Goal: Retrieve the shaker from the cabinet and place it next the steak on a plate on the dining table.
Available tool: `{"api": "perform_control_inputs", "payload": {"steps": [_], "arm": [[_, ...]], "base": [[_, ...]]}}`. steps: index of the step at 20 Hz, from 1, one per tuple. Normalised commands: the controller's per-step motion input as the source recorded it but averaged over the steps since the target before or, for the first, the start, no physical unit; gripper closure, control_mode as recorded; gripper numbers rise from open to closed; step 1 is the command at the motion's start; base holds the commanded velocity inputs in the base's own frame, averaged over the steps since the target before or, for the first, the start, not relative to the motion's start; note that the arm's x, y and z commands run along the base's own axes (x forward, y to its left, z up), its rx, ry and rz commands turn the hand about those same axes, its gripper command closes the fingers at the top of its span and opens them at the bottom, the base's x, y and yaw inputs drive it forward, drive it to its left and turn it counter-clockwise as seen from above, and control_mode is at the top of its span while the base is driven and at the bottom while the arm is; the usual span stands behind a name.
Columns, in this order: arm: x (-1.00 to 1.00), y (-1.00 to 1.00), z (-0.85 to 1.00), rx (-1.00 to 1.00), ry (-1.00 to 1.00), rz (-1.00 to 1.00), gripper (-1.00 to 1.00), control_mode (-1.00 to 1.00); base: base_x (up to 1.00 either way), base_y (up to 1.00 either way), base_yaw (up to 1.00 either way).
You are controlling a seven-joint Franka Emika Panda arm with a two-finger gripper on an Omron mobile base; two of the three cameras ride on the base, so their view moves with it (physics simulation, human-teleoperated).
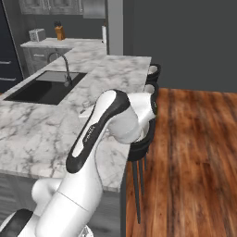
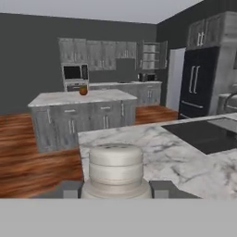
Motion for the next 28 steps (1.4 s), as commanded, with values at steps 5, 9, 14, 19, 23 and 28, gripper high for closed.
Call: {"api": "perform_control_inputs", "payload": {"steps": [5, 9, 14, 19, 23, 28], "arm": [[0.35, 0.0, -0.56, 0.11, -0.06, 0.25, 1.0, -1.0], [0.51, 0.03, -0.51, 0.04, 0.0, 0.1, 1.0, -1.0], [0.56, 0.11, -0.52, 0.07, -0.03, 0.0, 1.0, -1.0], [0.44, 0.3, -0.55, 0.14, -0.03, 0.0, 1.0, -1.0], [0.18, 0.26, -0.5, 0.13, 0.0, 0.01, 1.0, -1.0], [0.02, 0.11, -0.41, 0.09, 0.0, 0.0, 1.0, -1.0]], "base": [[0.0, 0.0, 0.0], [0.0, 0.0, 0.0], [0.0, 0.0, 0.0], [0.0, 0.0, 0.0], [0.0, 0.0, 0.0], [0.0, 0.0, 0.0]]}}
